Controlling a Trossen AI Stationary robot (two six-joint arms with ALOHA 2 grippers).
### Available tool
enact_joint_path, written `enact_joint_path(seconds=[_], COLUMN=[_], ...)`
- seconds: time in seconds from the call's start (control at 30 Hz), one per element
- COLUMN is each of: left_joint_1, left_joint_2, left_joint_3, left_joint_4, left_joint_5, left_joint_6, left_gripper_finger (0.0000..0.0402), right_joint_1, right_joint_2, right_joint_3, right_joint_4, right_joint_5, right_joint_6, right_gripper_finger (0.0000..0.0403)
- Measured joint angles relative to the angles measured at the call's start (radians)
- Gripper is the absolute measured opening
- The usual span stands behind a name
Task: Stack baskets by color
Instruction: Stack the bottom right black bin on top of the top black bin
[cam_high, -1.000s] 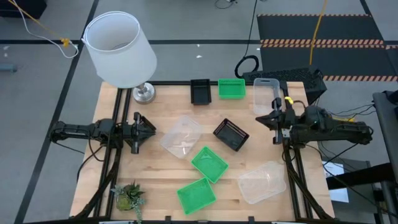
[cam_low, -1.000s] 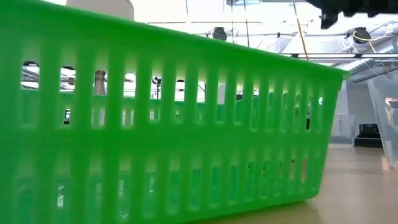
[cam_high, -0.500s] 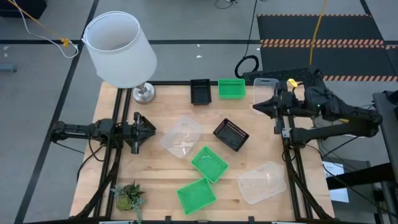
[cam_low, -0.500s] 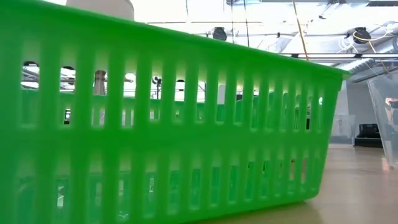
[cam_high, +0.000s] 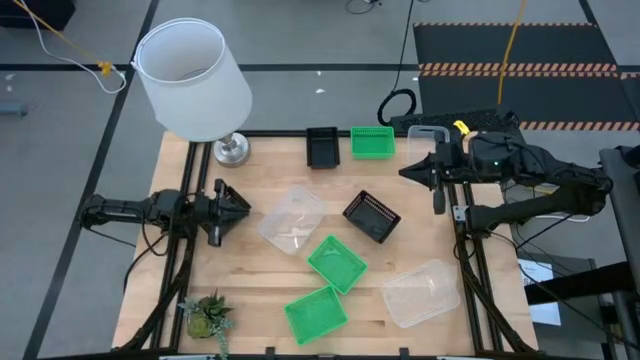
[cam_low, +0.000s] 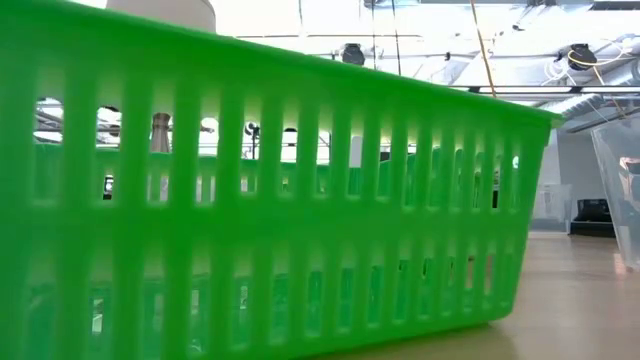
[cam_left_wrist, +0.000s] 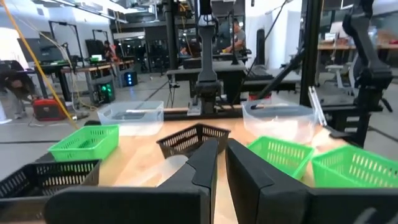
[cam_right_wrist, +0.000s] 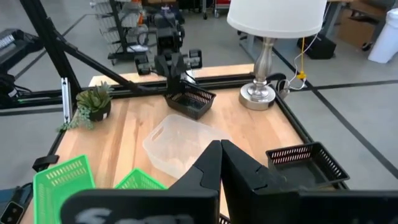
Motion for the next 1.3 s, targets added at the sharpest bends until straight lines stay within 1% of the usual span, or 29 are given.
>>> enact_joint_path(seconds=[0.07, 0.17, 0.3, 0.4, 0.57, 0.77, 1.03, 1.1, 1.17, 1.3], left_joint_1=[0.000, 0.000, 0.000, 0.000, 0.000, 0.000, 0.000, 0.000, 0.000, 0.000], left_joint_2=[0.026, 0.088, 0.202, 0.296, 0.456, 0.618, 0.807, 0.850, 0.884, 0.926], left_joint_3=[0.034, 0.106, 0.246, 0.378, 0.631, 0.908, 1.225, 1.285, 1.316, 1.306], left_joint_4=[0.001, -0.027, -0.113, -0.200, -0.420, -0.573, -0.801, -0.852, -0.883, -0.905], left_joint_5=[0.000, 0.000, -0.021, -0.037, -0.043, -0.043, -0.043, -0.043, -0.043, -0.043], left_joint_6=[-0.003, 0.017, 0.044, 0.046, 0.046, 0.071, 0.073, 0.069, 0.068, 0.071], left_gripper_finger=[0.0008, 0.0005, 0.0003, 0.0004, 0.0005, 0.0004, 0.0013, 0.0010, 0.0004, 0.0007], right_joint_1=[0.000, 0.000, 0.000, 0.000, 0.000, 0.000, 0.000, 0.000, 0.000, 0.000], right_joint_2=[0.004, 0.005, 0.004, 0.003, 0.004, 0.004, 0.003, 0.003, 0.003, 0.003], right_joint_3=[0.000, 0.000, 0.000, 0.000, 0.000, -0.004, -0.052, -0.069, -0.087, -0.127], right_joint_4=[0.000, 0.000, 0.000, 0.000, 0.000, 0.005, 0.008, 0.007, 0.007, 0.001], right_joint_5=[0.000, 0.000, 0.000, 0.000, -0.001, -0.003, -0.004, -0.004, -0.004, -0.004], right_joint_6=[0.000, 0.000, 0.000, 0.000, 0.006, 0.031, 0.078, 0.088, 0.099, 0.126], right_gripper_finger=[0.0000, 0.0000, 0.0000, 0.0000, 0.0000, 0.0000, 0.0000, 0.0000, 0.0000, 0.0000])
